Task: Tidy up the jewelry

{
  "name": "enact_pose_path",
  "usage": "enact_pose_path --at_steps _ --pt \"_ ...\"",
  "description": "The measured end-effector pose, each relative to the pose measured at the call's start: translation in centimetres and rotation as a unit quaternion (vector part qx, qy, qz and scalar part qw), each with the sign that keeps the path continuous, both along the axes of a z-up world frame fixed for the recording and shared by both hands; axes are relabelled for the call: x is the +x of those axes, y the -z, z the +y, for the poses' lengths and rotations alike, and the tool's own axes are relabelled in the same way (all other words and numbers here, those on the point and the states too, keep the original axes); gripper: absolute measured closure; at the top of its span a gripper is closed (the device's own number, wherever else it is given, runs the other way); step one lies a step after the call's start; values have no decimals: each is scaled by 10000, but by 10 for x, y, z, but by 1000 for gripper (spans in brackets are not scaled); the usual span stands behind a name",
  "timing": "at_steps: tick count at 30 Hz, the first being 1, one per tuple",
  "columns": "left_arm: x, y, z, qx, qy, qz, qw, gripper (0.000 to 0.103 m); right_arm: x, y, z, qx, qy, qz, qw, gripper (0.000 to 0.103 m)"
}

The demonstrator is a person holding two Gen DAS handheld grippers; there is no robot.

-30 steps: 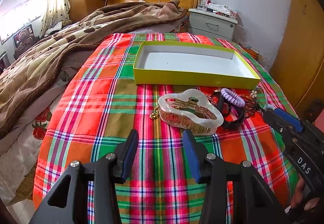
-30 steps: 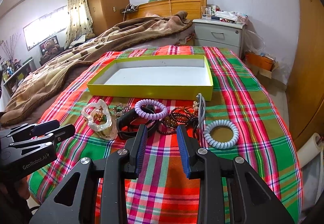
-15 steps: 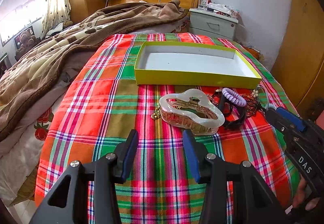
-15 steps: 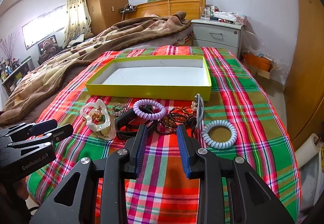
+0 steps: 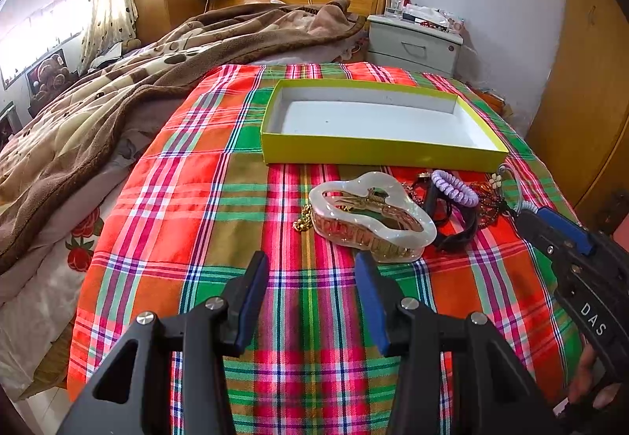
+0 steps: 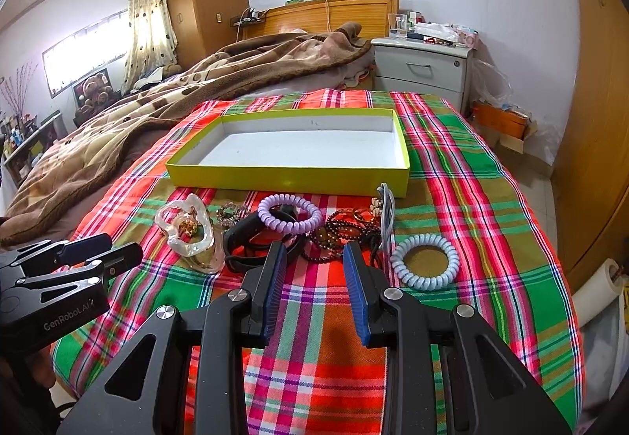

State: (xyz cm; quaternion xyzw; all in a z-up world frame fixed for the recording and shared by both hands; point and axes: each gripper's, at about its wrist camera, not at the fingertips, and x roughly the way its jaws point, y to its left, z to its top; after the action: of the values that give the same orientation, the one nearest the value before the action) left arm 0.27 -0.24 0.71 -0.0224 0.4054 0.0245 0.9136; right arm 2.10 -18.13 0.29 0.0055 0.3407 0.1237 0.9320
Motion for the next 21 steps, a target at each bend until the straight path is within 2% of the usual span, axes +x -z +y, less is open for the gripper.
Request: enact_pose_path --at_steps 12,15,21 --pt "13 -9 1 -296 125 -7 9995 56 15 -5 -4 51 -40 -54 10000 72" --pt "20 -10 3 -647 267 108 9975 55 23 -7 -6 64 -127 -53 9999 72" --pt "33 -11 0 -944 346 326 9944 53 38 -9 -6 215 -426 -10 9989 72"
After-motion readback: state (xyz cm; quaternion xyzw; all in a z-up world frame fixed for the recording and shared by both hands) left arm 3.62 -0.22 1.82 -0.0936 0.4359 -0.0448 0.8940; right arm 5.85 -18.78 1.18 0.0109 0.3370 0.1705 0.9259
